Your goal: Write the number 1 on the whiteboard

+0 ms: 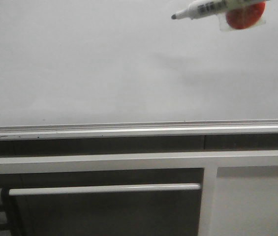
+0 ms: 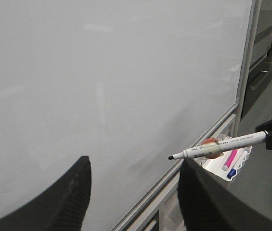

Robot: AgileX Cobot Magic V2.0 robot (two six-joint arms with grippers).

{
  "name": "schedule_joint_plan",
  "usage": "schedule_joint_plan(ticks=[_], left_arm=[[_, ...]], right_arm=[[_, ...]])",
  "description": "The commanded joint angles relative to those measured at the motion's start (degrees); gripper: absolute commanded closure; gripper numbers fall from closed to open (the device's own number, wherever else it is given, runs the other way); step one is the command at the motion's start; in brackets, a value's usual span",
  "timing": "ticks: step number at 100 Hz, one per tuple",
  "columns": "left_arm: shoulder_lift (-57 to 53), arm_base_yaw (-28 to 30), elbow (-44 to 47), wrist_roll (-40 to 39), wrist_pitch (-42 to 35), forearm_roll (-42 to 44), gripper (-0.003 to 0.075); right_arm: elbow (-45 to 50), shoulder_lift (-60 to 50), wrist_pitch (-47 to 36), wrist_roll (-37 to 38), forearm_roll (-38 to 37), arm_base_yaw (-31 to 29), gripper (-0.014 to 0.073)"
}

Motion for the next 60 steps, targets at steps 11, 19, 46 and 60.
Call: schedule_joint_plan(ticks=[11,19,46,60], left_arm=[[0.2,0.1,-1.3,-0.5,-4.8,-1.6,0.0353],[0.2,0.1,-1.3,-0.5,-4.8,-1.6,0.0353],[0.2,0.1,-1.3,-0.5,-4.8,-1.6,0.0353],[0.2,0.1,-1.3,-0.5,-4.8,-1.6,0.0353]], right_arm=[[-1.7,1.2,-2.4,-6.0,7.0,0.0,0.0636],[-2.1,2.4,-2.1,-6.6,7.5,0.0,0.0636],[-4.0,7.0,-1.1,-9.4,9.1,0.0,0.0636],[-5.0,8.2,-1.1,-11.4,10.3,0.0,0.0636]])
